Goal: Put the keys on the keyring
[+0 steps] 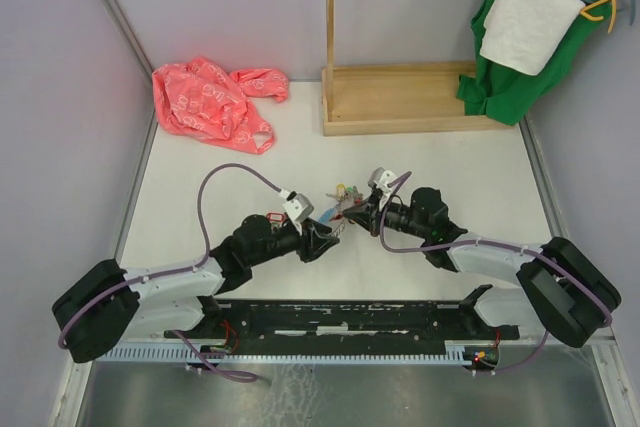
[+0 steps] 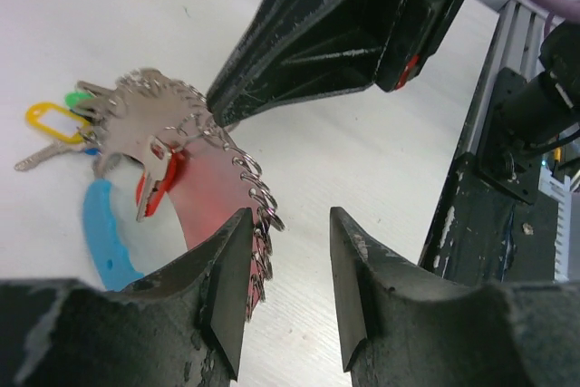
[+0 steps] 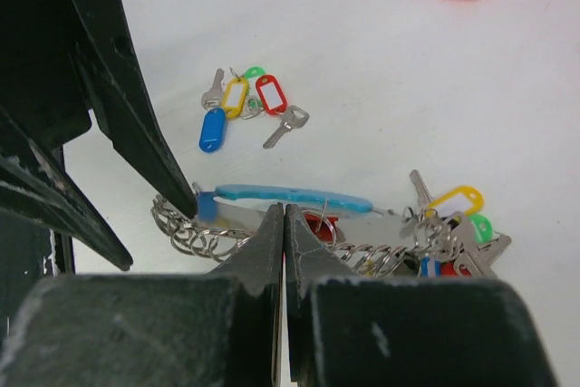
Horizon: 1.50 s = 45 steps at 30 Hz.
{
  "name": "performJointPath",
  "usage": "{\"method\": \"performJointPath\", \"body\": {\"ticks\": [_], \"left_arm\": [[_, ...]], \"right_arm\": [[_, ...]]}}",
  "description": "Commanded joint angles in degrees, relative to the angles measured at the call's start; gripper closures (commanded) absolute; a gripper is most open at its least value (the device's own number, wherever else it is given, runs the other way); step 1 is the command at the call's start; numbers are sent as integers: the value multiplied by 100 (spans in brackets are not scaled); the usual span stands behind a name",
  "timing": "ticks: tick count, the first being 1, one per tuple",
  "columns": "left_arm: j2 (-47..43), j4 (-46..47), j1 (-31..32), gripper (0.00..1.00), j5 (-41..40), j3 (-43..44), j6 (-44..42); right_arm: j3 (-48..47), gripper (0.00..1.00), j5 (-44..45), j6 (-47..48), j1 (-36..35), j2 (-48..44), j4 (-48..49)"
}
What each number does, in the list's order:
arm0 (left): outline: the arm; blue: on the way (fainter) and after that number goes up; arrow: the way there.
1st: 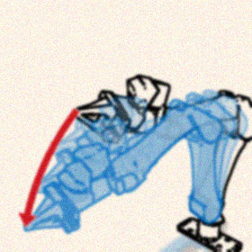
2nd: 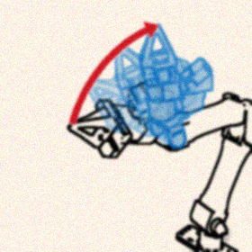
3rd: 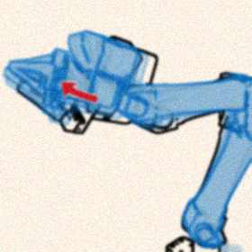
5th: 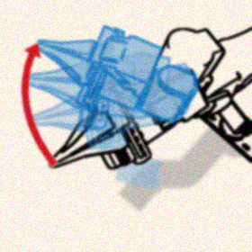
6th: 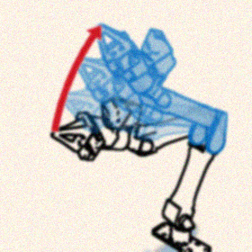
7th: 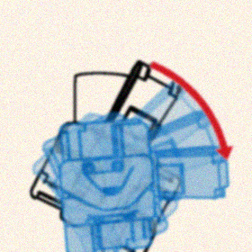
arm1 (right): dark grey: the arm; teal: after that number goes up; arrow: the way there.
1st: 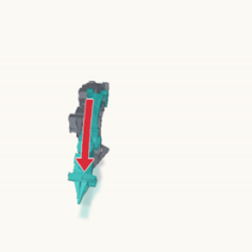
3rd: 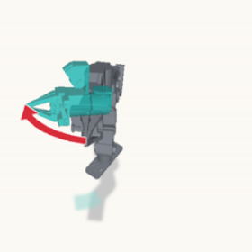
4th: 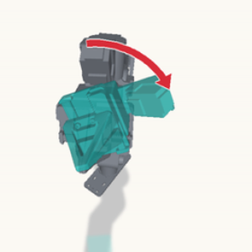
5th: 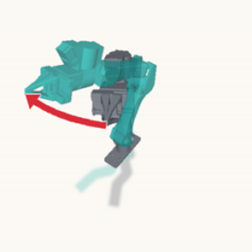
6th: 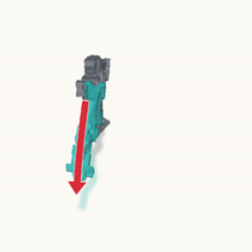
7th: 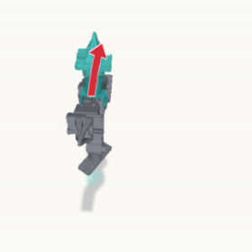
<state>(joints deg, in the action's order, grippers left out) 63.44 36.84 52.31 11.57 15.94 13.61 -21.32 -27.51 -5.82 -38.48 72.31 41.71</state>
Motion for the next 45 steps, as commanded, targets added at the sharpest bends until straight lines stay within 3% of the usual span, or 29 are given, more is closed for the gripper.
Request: {"method": "performJointPath", "body": {"ticks": [1, 13, 20, 29, 45], "left_arm": [[-408, 827, -375, 53, 519, -253, 13], [-149, 2441, -1534, 55, 1555, -325, 528], [415, 2537, -1554, 61, 1908, -145, 365], [1497, 3384, -1558, 67, 2039, -34, 241], [2206, 4018, -1547, 69, 2620, 112, -25]], "right_arm": [[60, 99, -410, -166, 63, 125, 1550], [128, 99, -832, -29, 279, 151, 1899], [157, 99, -983, -88, 364, 252, 2133], [234, 99, -1266, -498, 390, 727, 2830], [134, 99, -1743, -370, 397, 881, 2454]]}}
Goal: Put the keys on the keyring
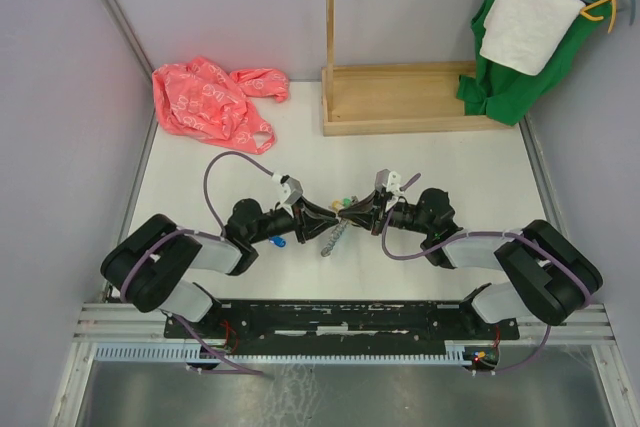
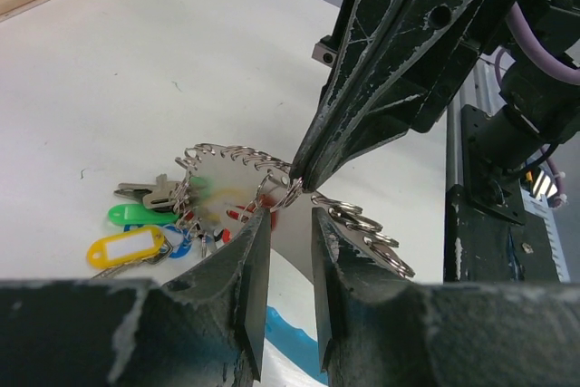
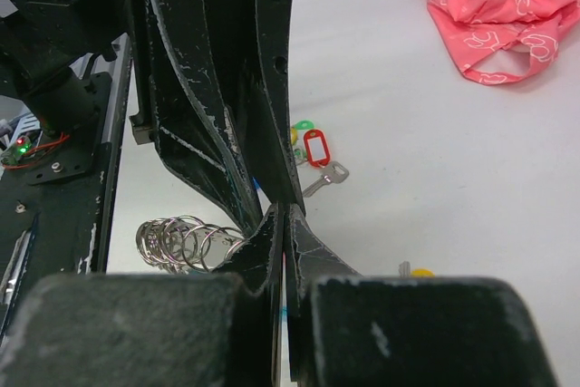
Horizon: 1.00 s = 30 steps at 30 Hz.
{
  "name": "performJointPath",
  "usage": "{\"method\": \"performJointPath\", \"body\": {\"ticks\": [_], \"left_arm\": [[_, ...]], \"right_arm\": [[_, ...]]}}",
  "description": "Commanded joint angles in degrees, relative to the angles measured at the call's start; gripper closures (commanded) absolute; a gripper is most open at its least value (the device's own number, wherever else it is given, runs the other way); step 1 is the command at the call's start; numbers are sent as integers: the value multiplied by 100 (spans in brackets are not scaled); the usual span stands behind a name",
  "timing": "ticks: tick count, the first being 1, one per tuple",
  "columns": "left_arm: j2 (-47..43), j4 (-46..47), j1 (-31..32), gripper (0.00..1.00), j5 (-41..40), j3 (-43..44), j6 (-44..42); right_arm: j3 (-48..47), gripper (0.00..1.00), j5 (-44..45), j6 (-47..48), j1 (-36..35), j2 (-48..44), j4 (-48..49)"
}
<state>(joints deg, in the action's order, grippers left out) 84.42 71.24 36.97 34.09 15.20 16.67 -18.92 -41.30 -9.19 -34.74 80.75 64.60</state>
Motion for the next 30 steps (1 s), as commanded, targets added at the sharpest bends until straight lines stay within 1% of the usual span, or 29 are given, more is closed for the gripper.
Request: {"method": "performJointPath", "body": {"ticks": [1, 7, 11, 15, 20, 21, 23, 25, 27, 28, 30], "left_arm": [[121, 618, -5, 69, 441, 199, -335], [253, 643, 16, 69, 636, 270, -510], [327, 653, 21, 73, 883, 299, -676], [347, 670, 18, 82, 1114, 289, -807], [193, 554, 31, 96, 1156, 225, -982], [115, 443, 38, 97, 1141, 235, -1028], [-92, 85, 62, 97, 1051, 257, -1181], [-369, -539, 121, 97, 876, 325, -1459], [-694, -1487, 227, 97, 582, 502, -1808], [-853, -2143, 314, 97, 388, 612, -2019], [-1117, -2907, 457, 97, 0, 769, -2194]], "right_arm": [[-118, 99, -396, -23, 19, 36, 136], [-163, 99, -568, 26, 24, -37, -43], [-189, 99, -670, 90, 17, -95, -184], [-220, 99, -744, 195, 23, -194, -421], [-289, 99, -741, 491, 27, -439, -1099], [-320, 99, -740, 561, 25, -532, -1275], [-382, 99, -732, 761, 18, -698, -1751], [-485, 97, -705, 980, 22, -879, -2332], [-637, 94, -652, 1200, 14, -1107, -3021], [-730, 91, -586, 1306, 17, -1247, -3433], [-948, 83, -448, 1577, 17, -1598, -4384]]}}
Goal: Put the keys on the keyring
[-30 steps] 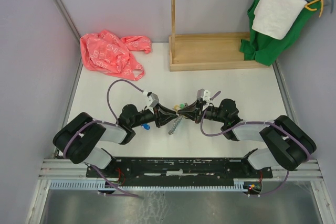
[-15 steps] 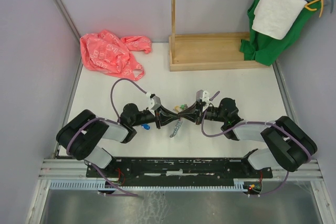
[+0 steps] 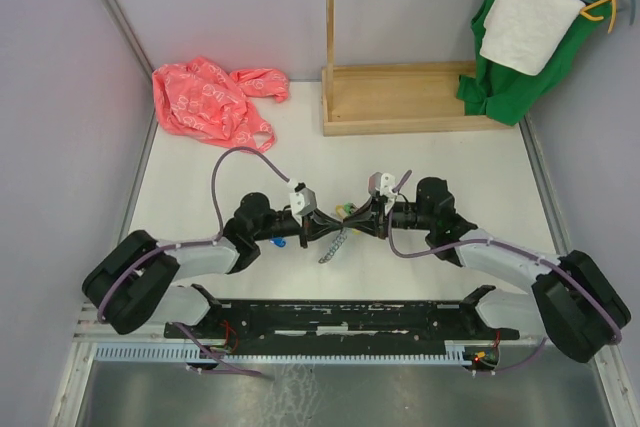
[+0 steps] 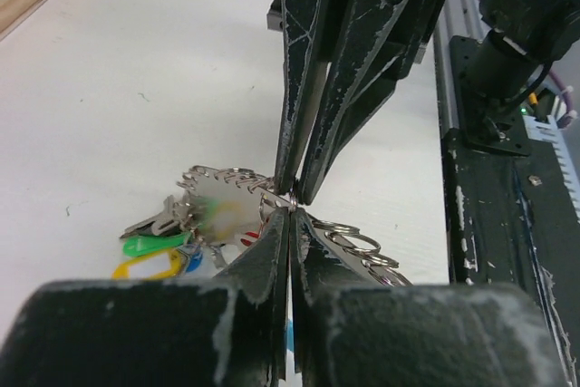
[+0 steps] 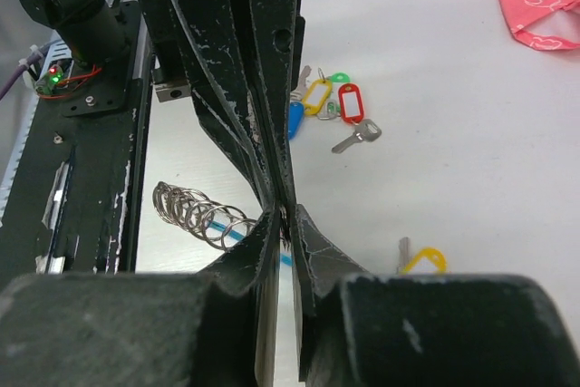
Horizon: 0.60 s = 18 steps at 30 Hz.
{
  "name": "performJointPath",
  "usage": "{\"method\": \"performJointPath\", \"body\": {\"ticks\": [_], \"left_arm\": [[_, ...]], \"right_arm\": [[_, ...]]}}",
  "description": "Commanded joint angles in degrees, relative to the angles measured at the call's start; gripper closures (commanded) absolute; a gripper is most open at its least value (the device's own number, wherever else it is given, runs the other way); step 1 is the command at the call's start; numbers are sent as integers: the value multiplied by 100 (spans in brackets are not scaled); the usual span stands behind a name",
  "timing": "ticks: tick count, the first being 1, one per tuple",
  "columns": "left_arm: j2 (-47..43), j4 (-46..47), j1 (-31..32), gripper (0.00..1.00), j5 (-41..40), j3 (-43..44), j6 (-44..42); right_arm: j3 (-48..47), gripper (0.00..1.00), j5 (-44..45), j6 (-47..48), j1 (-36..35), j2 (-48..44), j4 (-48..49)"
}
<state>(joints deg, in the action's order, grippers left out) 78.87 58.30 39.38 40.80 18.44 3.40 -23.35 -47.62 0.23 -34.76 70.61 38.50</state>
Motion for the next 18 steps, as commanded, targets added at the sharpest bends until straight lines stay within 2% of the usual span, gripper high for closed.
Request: {"method": "performJointPath", "body": {"ticks": [1, 4, 8, 12, 18], "left_arm": [[-684, -1888, 291, 97, -863, 494, -905], [-929, -2502, 503, 97, -1339, 639, -903], [-1089, -3716, 891, 97, -2222, 1185, -1095], [-1142, -4711, 1244, 97, -2892, 1653, -1279], [-1153, -5931, 1555, 97, -3352, 2326, -1394]], "right_arm": [[-623, 79, 279, 766, 21, -767, -2256], [-974, 70, 567, 1113, 20, -1199, -3475], [-1293, 61, 783, 1314, 22, -1497, -4401], [-1297, 58, 681, 1667, 19, -1471, -4461], [-1183, 54, 337, 2589, 17, -1386, -4157]]}}
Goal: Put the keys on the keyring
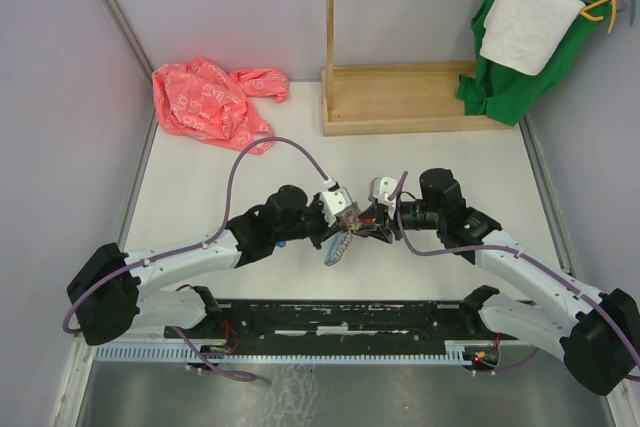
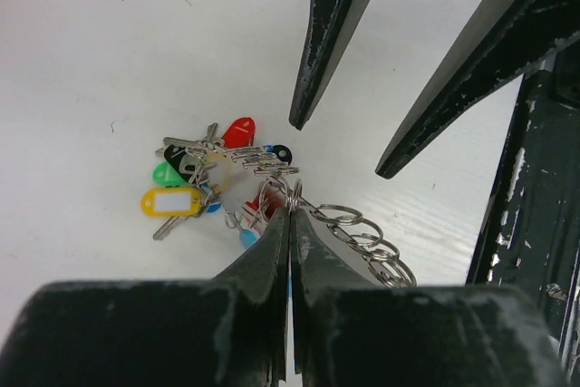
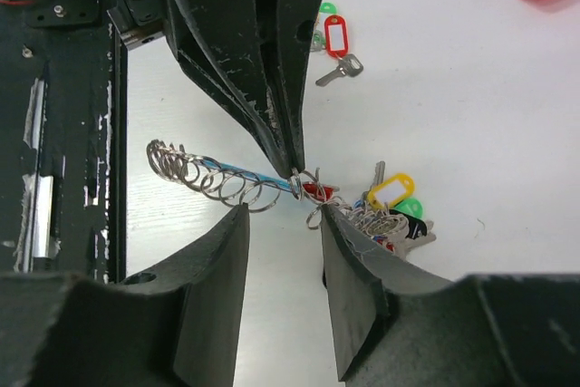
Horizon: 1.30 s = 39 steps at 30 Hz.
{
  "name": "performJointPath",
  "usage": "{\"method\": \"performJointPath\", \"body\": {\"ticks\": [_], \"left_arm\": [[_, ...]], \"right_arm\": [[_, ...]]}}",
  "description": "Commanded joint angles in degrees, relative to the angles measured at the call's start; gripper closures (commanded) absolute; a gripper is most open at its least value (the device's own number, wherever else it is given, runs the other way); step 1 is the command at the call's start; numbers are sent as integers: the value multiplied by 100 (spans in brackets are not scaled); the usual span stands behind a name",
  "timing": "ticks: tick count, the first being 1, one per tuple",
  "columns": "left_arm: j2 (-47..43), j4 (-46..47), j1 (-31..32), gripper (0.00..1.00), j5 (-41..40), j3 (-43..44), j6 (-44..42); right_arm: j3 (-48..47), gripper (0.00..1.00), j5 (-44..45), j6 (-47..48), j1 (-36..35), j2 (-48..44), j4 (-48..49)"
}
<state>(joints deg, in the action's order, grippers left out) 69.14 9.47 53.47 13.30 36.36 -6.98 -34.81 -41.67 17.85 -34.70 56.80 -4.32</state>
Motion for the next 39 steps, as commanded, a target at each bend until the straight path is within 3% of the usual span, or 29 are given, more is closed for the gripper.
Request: {"method": "performJointPath", "body": {"ticks": [1, 11, 25, 39], "left_arm": [[-199, -1181, 173, 97, -622, 626, -390], [-259, -1758, 193, 97, -459, 1105, -524], [-244, -1833, 196, 97, -261, 1168, -551], [-162, -1779, 198, 97, -257, 1196, -534]], "right_arm": [[10, 54, -297, 948, 15, -18, 229], [279, 64, -964, 1305, 16, 476, 1267], [380, 65, -1106, 942, 15, 1042, 2349], [179, 70, -1524, 1047, 15, 1268, 1871]]}}
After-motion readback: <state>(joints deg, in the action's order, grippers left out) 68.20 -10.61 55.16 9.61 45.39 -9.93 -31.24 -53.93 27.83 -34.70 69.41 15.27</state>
